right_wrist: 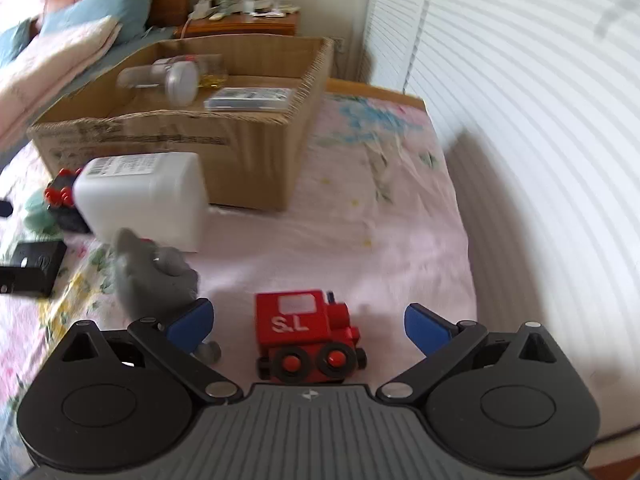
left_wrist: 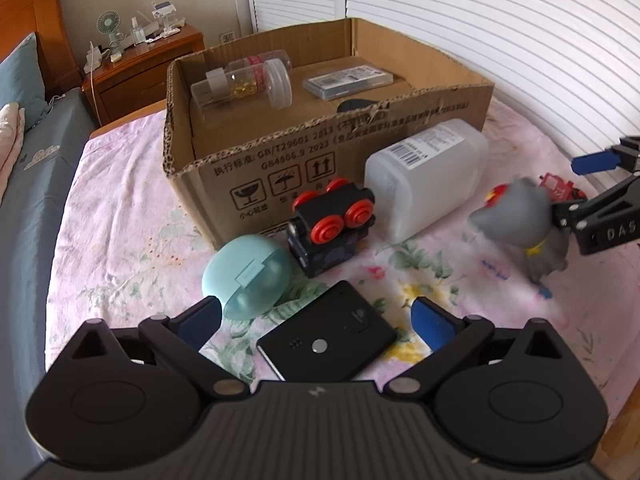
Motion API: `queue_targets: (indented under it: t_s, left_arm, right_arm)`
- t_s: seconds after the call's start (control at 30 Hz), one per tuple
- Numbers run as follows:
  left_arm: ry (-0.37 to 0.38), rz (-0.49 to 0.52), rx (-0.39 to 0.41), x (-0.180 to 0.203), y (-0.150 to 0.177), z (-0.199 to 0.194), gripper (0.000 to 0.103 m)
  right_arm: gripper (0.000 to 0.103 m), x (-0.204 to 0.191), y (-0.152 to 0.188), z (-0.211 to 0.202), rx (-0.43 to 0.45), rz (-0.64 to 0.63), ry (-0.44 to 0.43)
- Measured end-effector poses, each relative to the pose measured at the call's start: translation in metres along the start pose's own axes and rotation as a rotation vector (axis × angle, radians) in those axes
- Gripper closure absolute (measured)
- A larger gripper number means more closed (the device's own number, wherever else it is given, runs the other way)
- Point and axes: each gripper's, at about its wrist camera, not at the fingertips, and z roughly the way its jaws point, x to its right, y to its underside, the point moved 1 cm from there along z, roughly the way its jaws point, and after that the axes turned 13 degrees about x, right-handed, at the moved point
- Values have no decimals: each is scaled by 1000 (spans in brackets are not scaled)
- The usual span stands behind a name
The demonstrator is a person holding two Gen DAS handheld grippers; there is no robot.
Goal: Organize rigid objects
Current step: 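Hold the black timer with the left tool while the right tool approaches the red train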
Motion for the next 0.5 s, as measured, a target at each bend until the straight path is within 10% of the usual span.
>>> queue_targets:
  t_s: [0.5]
  left_arm:
    - [-3, -4, -17, 1, 1, 5, 3]
  right_arm:
    - [0, 40, 12, -9, -27, 59, -11]
